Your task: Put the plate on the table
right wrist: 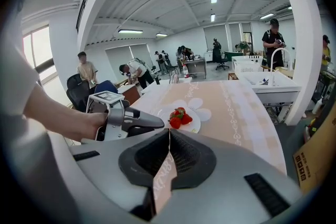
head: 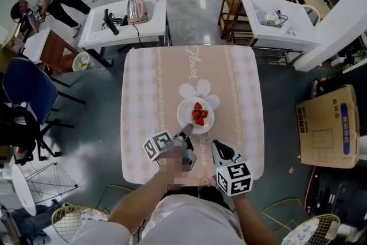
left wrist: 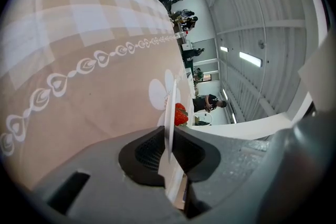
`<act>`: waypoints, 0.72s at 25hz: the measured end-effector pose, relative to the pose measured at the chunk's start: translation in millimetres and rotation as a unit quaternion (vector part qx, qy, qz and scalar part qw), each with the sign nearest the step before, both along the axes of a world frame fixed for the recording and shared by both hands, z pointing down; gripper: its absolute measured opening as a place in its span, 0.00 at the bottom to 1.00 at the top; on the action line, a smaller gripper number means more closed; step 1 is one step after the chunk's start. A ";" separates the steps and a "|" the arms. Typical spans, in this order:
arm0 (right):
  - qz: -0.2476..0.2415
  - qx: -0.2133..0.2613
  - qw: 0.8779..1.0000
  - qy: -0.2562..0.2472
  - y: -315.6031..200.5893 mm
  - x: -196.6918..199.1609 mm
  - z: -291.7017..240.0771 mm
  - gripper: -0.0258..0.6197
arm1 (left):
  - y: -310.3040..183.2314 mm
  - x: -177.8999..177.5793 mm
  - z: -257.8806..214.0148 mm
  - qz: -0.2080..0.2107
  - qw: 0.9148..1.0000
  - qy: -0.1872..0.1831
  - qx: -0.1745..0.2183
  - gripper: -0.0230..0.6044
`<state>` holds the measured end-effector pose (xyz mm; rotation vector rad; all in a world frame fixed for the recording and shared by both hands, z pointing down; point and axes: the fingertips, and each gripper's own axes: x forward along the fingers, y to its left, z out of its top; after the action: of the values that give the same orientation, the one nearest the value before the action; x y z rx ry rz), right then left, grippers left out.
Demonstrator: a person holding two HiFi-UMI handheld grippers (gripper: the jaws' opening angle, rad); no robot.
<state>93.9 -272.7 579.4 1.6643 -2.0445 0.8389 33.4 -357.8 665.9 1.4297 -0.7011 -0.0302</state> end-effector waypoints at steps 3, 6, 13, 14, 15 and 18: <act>-0.003 0.001 1.000 -0.002 0.1 -1.6 0.1 0.05 | -0.1 0.3 1.4 0.004 1.000 -0.005 0.001 0.08; -0.005 0.004 1.000 -0.002 -4.3 -2.4 -1.3 0.05 | 0.7 -0.1 4.7 0.024 0.999 -0.030 0.006 0.08; -0.015 0.015 1.000 -0.005 -13.3 -7.7 -6.8 0.05 | 4.4 -3.6 2.0 0.098 0.987 -0.119 0.055 0.11; -0.016 0.015 1.000 -0.006 -14.1 -8.2 -6.7 0.05 | 4.3 -3.9 1.6 0.109 0.984 -0.131 0.061 0.12; -0.017 0.014 1.000 -0.007 -14.8 -8.6 -6.3 0.05 | 4.3 -4.1 1.4 0.120 0.980 -0.144 0.067 0.13; -0.018 0.014 1.000 -0.010 -16.7 -8.2 -5.6 0.05 | 4.4 -3.7 1.1 0.150 0.968 -0.181 0.086 0.17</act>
<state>85.8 -289.4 573.7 1.6341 -2.1028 0.8223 29.8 -353.5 667.0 1.7173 -0.7858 0.4254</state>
